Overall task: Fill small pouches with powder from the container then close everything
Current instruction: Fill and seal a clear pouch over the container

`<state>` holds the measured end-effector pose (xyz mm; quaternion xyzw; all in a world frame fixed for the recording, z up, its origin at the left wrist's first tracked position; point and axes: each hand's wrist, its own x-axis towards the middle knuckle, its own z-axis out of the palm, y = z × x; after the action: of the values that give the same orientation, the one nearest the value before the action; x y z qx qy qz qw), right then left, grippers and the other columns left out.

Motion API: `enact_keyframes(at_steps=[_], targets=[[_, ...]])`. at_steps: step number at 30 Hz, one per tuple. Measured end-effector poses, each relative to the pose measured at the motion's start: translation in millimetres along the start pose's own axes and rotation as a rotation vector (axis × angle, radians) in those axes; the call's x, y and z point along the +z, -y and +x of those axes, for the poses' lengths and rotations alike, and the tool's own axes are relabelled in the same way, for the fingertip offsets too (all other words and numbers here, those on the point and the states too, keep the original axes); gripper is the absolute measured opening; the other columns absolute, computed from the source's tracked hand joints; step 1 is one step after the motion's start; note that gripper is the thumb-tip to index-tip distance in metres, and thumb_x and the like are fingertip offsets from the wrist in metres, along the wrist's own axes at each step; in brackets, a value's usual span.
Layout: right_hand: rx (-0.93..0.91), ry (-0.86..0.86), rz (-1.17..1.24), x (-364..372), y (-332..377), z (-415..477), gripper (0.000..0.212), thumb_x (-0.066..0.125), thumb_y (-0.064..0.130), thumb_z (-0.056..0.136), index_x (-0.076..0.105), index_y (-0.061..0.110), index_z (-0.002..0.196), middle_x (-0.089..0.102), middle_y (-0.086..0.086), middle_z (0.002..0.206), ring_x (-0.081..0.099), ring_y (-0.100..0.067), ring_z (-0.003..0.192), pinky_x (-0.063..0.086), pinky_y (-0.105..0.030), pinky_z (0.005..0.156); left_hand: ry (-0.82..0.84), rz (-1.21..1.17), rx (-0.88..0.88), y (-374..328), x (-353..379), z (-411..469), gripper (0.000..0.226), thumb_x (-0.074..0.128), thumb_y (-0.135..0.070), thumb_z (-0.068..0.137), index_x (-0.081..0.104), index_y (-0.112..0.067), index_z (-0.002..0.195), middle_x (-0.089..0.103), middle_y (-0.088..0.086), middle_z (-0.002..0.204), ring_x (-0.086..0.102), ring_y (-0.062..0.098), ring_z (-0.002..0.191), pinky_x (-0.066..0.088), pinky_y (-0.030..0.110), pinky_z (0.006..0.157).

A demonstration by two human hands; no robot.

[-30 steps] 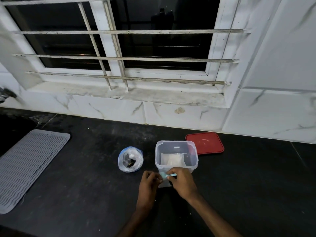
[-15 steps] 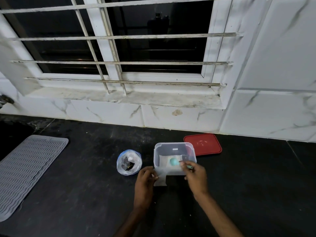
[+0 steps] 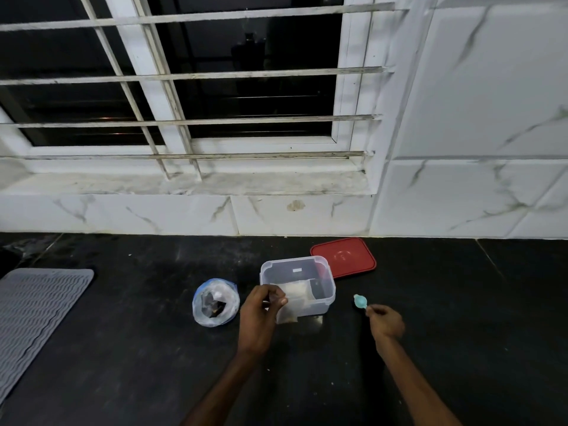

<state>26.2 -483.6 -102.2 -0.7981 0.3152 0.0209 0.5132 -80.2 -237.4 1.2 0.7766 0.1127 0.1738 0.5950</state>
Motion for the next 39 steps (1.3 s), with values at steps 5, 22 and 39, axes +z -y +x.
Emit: enact_keyframes(at_steps=[5,22,39], targets=[[-0.194,-0.087,-0.351,-6.0,9.6,-13.3,0.034,0.072,0.028,0.084,0.065,0.016,0.114,0.057,-0.010,0.129,0.049,-0.035,0.119,0.045,-0.047,0.093,0.036,-0.059,-0.011,-4.5,-8.7,7.2,0.024,0.074,-0.006,0.081,0.062,-0.022,0.095,0.069,-0.006,0.098,0.066,0.022,0.092,0.058,0.047,0.079],[-0.696,0.549,0.015,28.4,133.6,-136.7,0.006,0.070,0.015,0.087,0.073,0.016,0.093,0.070,0.012,0.087,0.062,0.006,0.085,0.047,-0.008,0.075,-0.035,-0.252,-0.012,-25.5,-33.0,31.5,0.028,0.077,0.001,0.076,0.059,-0.008,0.096,0.066,0.013,0.091,0.063,0.017,0.078,0.054,0.025,0.067],[-0.793,0.540,-0.002,32.5,157.3,-129.9,0.004,0.065,0.018,0.091,0.068,0.020,0.090,0.067,0.009,0.088,0.060,-0.001,0.082,0.046,-0.010,0.068,0.129,-0.300,-0.055,-20.9,-38.8,51.3,0.009,0.061,-0.003,0.092,0.066,-0.001,0.099,0.073,0.015,0.092,0.071,0.026,0.089,0.059,0.034,0.079]])
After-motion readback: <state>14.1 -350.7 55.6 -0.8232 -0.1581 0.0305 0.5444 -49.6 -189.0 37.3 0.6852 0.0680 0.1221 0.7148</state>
